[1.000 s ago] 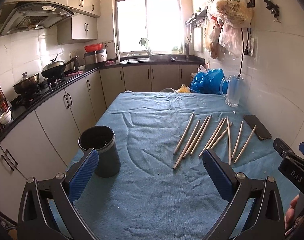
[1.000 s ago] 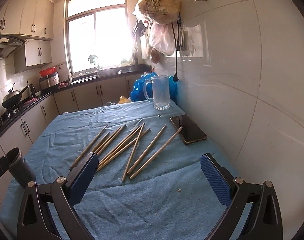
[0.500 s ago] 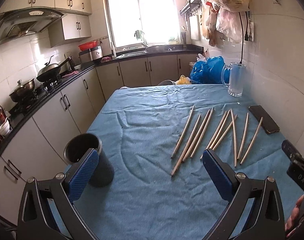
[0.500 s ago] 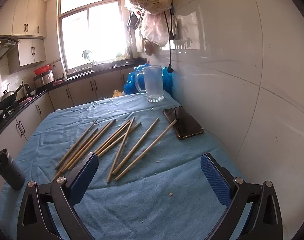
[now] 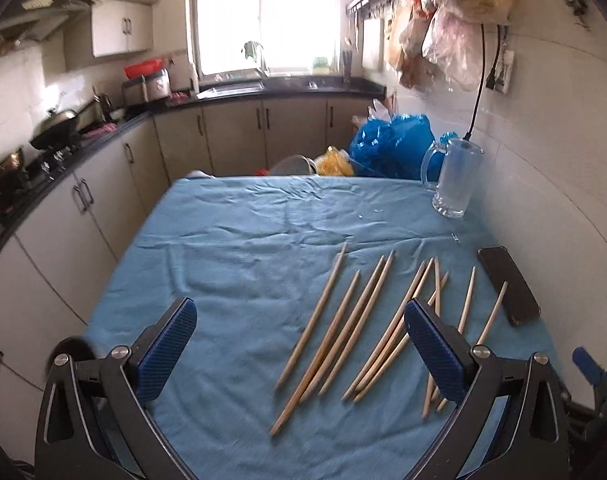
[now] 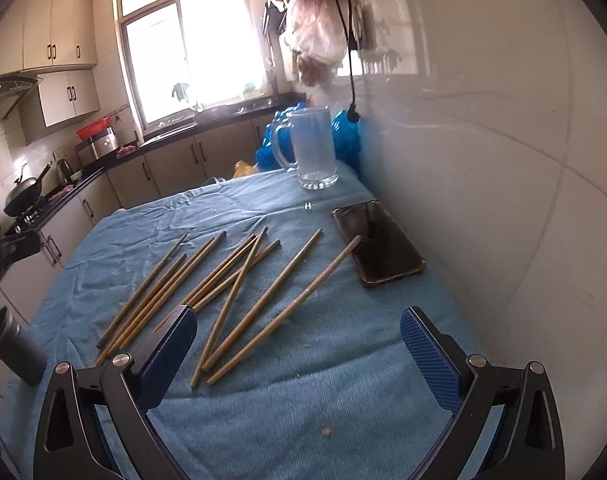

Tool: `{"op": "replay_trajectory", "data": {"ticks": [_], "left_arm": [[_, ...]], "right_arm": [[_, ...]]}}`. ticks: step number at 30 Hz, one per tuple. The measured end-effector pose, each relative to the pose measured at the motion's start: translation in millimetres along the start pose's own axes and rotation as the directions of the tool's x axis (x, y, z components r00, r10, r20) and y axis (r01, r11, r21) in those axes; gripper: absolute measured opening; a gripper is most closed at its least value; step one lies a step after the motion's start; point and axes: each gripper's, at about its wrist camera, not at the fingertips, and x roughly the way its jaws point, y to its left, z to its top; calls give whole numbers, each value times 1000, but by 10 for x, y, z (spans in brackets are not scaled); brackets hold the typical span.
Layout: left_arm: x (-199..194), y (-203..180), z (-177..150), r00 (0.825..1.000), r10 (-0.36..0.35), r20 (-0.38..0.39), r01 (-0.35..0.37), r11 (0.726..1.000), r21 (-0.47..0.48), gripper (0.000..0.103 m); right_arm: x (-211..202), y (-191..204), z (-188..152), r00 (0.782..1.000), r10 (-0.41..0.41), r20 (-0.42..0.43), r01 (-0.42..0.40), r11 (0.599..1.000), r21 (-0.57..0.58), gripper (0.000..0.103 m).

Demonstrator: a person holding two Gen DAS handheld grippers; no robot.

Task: Organize utensils
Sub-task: 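Lower and close the left tool on a wooden chopstick while the right tool grasps another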

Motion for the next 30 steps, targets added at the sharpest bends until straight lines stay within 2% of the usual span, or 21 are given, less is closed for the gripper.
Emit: {"op": "replay_trajectory", "data": {"ticks": [4,7,9,10,11,15,17,19,20,24,30], "left_arm": [[396,-53,188,998,-11,-54,10,1000,-24,100],[722,-22,287,992,-13,-122,5,998,-65,80],[984,19,356,984,-47,-174,28,994,-105,72],[1101,39,387,979,-60,-194,37,992,-121,66],[1227,58,421,975,-67,-210,40,990,-133,64],[1592,73,502,966,-81,-245,48,989,-137,64],[1806,48,526,957,-90,-277,55,990,-130,56],[1965,6,531,946,-109,-304,73,989,-128,54],[2036,-22,530,942,-114,-315,78,989,-124,54],[2273,-170,553,933,-125,-337,94,990,-107,54],[2491,-298,548,924,-105,-369,91,994,-55,54]], "right_arm": [[217,-40,169,997,56,-44,-55,998,22,103],[426,-41,306,988,129,-83,-125,991,57,102],[608,-27,412,976,182,-116,-173,981,84,96],[753,-13,486,966,209,-152,-195,976,99,88],[878,2,539,957,225,-183,-208,972,109,80],[1341,34,685,911,297,-285,-259,952,164,65],[1600,64,757,887,316,-337,-267,946,185,54],[1746,90,787,872,330,-362,-275,941,197,48],[1858,110,810,859,343,-380,-281,936,211,48],[2119,164,838,834,349,-427,-271,934,234,48],[2319,222,842,812,337,-477,-252,939,236,48]]}}
